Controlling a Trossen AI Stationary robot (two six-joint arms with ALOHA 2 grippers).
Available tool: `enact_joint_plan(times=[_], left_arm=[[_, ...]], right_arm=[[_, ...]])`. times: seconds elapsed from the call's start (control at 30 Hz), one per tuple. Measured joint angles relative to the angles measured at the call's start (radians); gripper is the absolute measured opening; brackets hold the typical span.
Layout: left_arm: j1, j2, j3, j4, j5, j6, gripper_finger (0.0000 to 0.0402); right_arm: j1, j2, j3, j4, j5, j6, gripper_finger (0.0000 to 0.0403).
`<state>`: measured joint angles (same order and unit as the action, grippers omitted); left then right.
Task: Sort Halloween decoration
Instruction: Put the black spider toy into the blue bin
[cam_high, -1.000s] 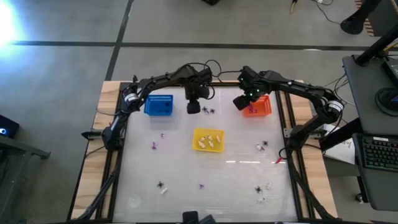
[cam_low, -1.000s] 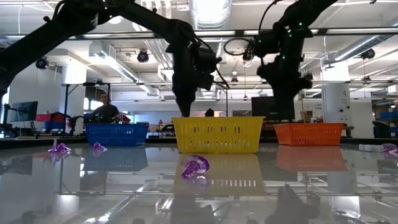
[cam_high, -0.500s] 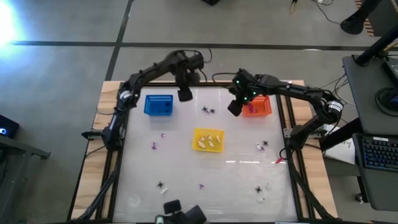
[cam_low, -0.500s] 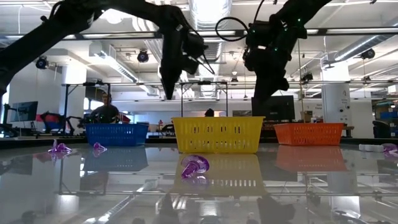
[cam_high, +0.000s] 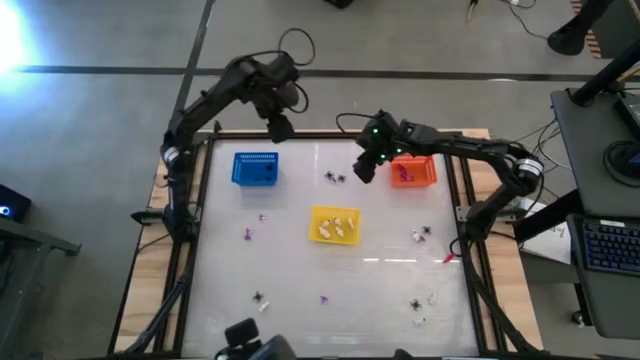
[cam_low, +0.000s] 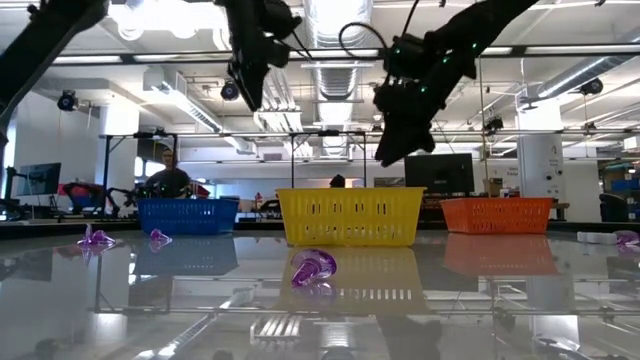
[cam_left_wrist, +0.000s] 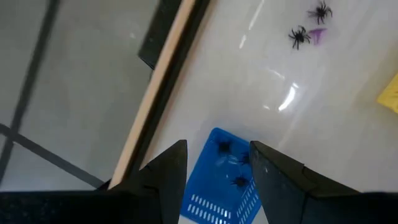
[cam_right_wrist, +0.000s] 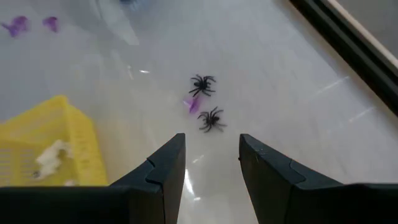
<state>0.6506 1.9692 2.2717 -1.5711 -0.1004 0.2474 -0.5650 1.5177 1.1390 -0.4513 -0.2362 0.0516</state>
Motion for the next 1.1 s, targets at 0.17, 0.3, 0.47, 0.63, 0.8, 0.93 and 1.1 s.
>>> enact_joint_plan(times=[0.17, 0.3, 0.47, 0.63, 0.8, 0.93, 1.1], left_arm=[[-0.001, -0.085, -0.001, 0.000, -0.022, -0.021, 0.0157], [-0.001, -0.137, -0.002, 0.000, -0.023, -0.038, 0.0157], [-0.001, -0.174, -0.003, 0.000, -0.024, -0.040, 0.0157], [-0.001, -0.201, -0.004, 0.000, -0.024, -0.040, 0.0157], [-0.001, -0.224, -0.004, 0.000, -0.024, -0.040, 0.0157], [-0.001, -0.233, -0.004, 0.000, -0.024, -0.037, 0.0157], [-0.001, -0.234, -0.004, 0.000, -0.024, -0.037, 0.0157]], right_arm=[[0.016, 0.097, -0.001, 0.048, 0.000, -0.071, 0.0141], [0.022, 0.163, -0.002, 0.083, 0.000, -0.090, 0.0141], [0.027, 0.210, -0.001, 0.151, 0.000, -0.098, 0.0141], [0.038, 0.242, -0.001, 0.181, 0.000, -0.151, 0.0141], [0.049, 0.285, -0.001, 0.210, 0.000, -0.176, 0.0141], [0.057, 0.316, -0.001, 0.245, 0.003, -0.177, 0.0141], [0.057, 0.351, 0.000, 0.259, 0.048, -0.172, 0.0141]])
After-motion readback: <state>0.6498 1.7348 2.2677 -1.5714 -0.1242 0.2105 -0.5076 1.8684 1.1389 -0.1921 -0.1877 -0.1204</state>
